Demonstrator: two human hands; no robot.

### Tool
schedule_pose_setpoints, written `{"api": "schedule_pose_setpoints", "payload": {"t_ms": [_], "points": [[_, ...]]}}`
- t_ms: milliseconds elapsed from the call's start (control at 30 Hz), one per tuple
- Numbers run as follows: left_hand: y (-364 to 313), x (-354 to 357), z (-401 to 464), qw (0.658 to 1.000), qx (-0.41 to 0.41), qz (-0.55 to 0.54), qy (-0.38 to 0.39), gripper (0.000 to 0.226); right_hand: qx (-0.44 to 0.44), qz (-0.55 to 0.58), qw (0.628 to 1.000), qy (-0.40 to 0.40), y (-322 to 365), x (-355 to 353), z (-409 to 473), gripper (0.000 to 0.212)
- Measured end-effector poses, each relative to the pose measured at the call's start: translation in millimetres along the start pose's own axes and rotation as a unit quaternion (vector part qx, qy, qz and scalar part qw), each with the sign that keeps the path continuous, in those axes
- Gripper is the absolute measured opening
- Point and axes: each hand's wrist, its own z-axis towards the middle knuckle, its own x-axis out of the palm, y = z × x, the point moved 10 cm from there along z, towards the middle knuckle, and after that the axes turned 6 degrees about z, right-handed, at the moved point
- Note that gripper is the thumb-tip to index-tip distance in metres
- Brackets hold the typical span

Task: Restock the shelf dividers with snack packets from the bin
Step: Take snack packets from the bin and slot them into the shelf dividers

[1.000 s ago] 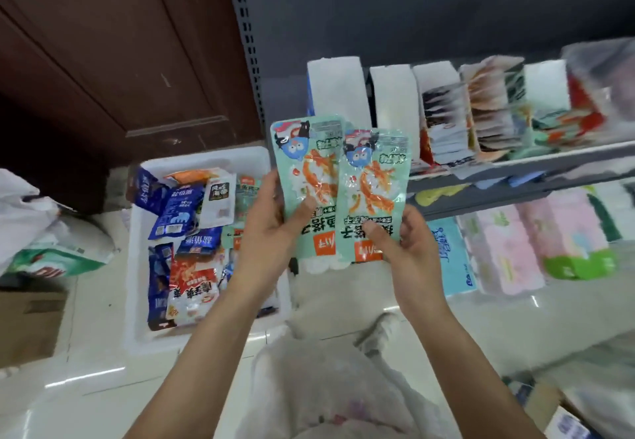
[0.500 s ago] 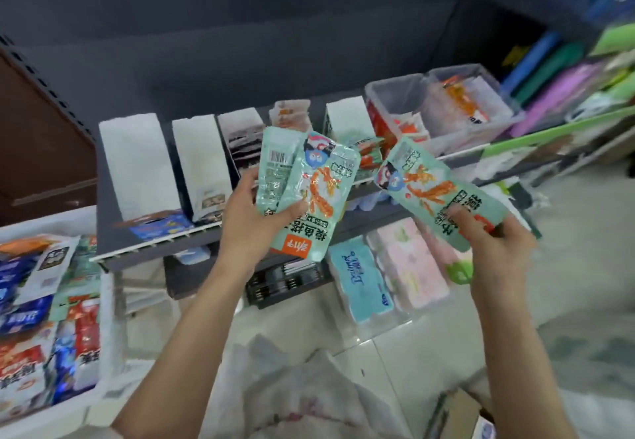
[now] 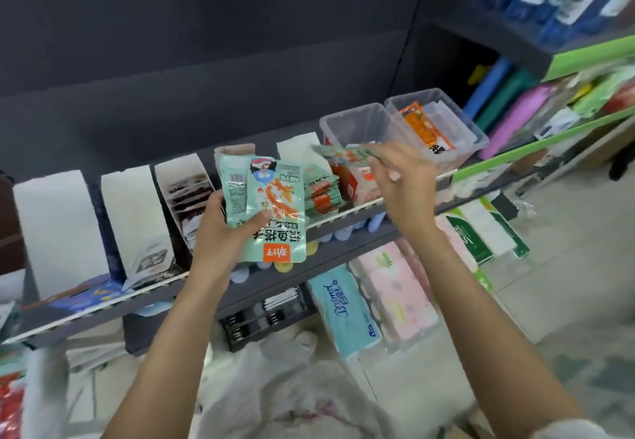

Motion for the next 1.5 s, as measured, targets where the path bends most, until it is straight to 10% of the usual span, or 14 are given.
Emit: {"api": "schedule_pose_setpoints", "payload": {"t_ms": [233,367,567,833,967,1133,1300,1500], "points": [[-3.4,9.9,30.9,1.000,-0.003,-0.012,-0.002,0.047,-0.178,-0.269,0.910,0.260,-22.0,163.9,26.2,0.023],[-2.7,13.4,47.1,1.000,-0.002,-0.022,-0.009,0.047,-0.037,-0.196,0.869,0.454,-63.9,198.6,1.4,0.030],[-4.4,17.2,62.4,0.995,-0.010,-0.076,-0.057,0.050,0.174,0.177,0.939,0.239,-30.3,104.5,-13.4,0.038],[-25.4,47.7,62.4,0.992,0.053,-0.095,-0.067,0.060,0.491,0.432,0.753,0.070,-40.1,121.7,-60.7,0.014],[-27.4,55.5,63.6,0.995,0.042,-0.093,-0.020,0.056,0.395,0.366,0.840,-0.062,-67.4,63.6,-23.0,0.017],[-16.2,24.6,67.3,0.998,0.023,-0.051,-0.039,0.055,0.043,-0.016,0.999,0.025,-36.7,38.3,40.4,0.013],[-21.4,-3.0,67.9,0.995,0.050,-0.040,-0.082,0.046,-0.190,-0.163,0.954,0.165,-3.3,117.0,54.2,0.027],[-36.8,-19.9,72.8,0.987,0.096,0.045,-0.123,0.038,-0.098,-0.230,0.848,0.467,-55.8,205.4,18.4,0.039]]}}
